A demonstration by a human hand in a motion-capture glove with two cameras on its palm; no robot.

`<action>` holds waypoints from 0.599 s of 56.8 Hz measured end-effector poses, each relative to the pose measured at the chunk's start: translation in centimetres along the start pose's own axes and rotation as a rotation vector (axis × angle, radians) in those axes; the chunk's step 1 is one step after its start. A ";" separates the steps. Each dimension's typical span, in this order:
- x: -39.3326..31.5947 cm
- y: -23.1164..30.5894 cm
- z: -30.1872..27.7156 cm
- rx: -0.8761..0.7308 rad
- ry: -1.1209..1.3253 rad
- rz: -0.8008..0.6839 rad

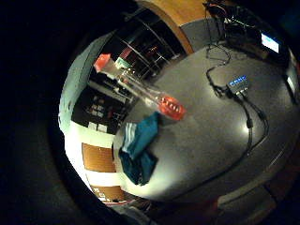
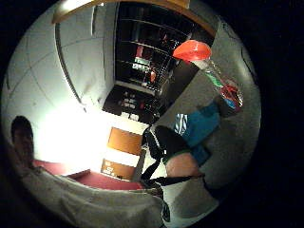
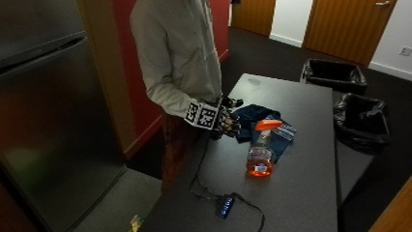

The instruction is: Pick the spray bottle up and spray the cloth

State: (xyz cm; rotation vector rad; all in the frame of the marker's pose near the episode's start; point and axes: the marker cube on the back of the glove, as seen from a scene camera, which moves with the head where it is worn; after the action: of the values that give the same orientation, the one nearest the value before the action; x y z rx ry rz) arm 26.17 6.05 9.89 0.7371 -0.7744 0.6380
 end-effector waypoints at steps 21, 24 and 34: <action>2.3 -2.4 3.7 -0.002 -0.077 0.116; 2.5 -2.8 4.2 -0.002 -0.089 0.128; 3.6 -4.0 5.9 0.033 -0.121 0.171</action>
State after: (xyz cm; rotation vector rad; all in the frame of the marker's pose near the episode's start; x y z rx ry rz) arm 28.86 -0.01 14.26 0.7501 -0.9475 0.7672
